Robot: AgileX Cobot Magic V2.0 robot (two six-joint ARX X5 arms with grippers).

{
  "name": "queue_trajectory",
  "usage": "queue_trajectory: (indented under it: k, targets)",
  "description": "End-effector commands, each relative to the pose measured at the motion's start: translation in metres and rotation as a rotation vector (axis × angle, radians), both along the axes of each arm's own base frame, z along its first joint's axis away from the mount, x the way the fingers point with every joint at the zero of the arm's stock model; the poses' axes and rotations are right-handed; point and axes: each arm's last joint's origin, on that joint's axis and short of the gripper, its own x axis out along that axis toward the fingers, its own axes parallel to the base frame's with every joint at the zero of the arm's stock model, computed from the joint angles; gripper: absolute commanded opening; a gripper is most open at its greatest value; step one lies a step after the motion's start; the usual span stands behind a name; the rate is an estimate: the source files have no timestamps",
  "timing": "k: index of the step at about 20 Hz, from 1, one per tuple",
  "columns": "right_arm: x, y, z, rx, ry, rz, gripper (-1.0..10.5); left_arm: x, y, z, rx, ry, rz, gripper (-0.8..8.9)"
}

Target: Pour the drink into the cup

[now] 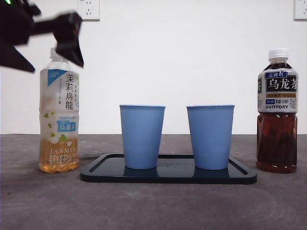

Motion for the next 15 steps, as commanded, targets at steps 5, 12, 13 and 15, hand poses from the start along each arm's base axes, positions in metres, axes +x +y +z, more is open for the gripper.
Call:
queue_trajectory:
  k: [5,12,13,15]
  targets:
    - [-0.002,0.002,0.005,0.039,-0.007,0.084,4.4,-0.064,0.015,0.033,-0.059,-0.002,-0.205,5.39]
    - [-0.006,0.008,0.006,0.113,0.006,0.339,4.4,-0.122,0.044,0.048,-0.093,0.091,-0.431,5.34]
    - [-0.007,0.009,0.006,0.125,0.010,0.363,4.4,-0.129,0.049,0.051,-0.096,0.101,-0.435,5.31]
    - [-0.007,0.010,0.006,0.143,0.015,0.400,4.4,-0.140,0.058,0.060,-0.117,0.106,-0.429,5.31]
